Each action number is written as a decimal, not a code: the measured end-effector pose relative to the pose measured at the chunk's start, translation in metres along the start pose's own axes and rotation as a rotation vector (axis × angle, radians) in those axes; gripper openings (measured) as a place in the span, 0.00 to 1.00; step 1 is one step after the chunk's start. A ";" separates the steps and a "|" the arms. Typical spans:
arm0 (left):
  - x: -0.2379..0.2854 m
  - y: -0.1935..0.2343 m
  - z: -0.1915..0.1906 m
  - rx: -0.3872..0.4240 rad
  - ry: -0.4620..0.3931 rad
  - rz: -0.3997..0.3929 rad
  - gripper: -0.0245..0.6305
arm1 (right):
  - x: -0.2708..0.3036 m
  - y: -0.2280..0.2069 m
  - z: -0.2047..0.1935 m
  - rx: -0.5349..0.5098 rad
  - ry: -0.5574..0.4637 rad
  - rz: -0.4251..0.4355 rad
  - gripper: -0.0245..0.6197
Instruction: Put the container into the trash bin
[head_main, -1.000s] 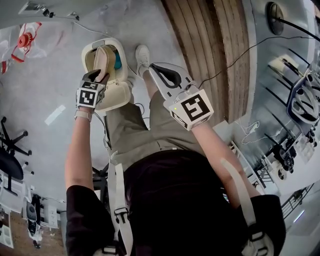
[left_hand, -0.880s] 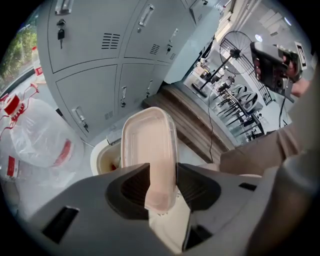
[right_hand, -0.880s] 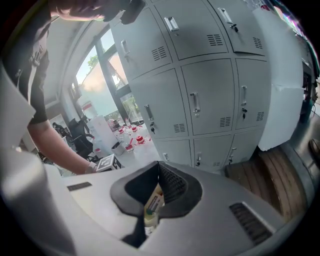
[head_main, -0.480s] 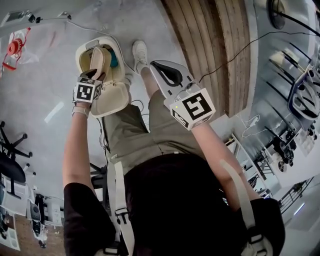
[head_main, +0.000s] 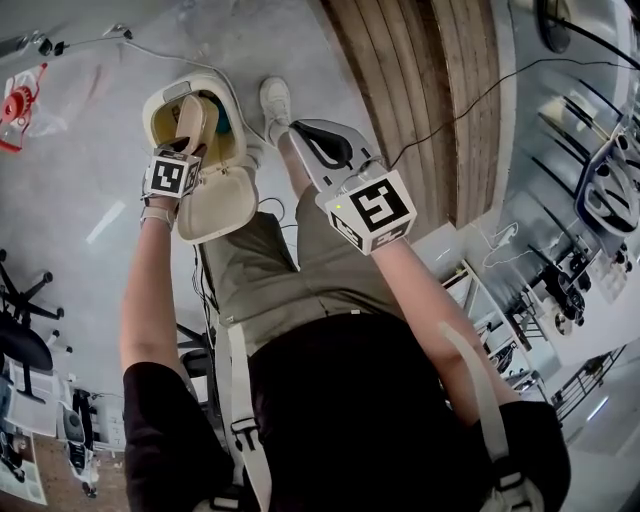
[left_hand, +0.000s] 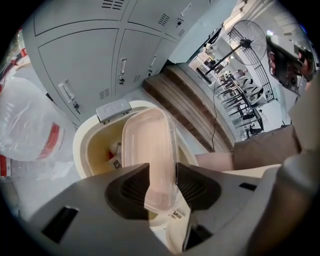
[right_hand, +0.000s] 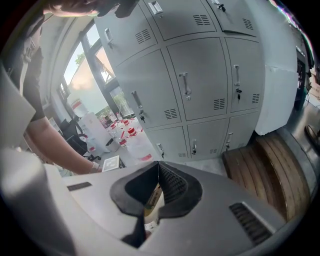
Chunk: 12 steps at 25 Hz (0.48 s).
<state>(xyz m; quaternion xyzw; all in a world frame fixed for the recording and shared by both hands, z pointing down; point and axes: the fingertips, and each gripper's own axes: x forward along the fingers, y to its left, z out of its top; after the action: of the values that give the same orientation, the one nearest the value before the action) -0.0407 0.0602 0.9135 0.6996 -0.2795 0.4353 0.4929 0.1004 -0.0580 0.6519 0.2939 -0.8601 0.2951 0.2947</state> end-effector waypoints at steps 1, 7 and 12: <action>0.003 0.002 -0.001 -0.001 0.008 0.002 0.29 | 0.003 -0.001 -0.002 0.005 0.003 -0.002 0.06; 0.022 0.012 -0.003 -0.012 0.034 0.006 0.29 | 0.011 -0.003 -0.007 0.012 0.013 -0.001 0.06; 0.032 0.019 -0.004 -0.024 0.049 0.014 0.30 | 0.011 -0.007 -0.014 0.023 0.022 -0.013 0.06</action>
<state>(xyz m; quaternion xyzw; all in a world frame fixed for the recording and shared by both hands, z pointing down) -0.0429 0.0579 0.9511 0.6808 -0.2775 0.4521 0.5050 0.1026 -0.0563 0.6705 0.2995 -0.8515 0.3063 0.3023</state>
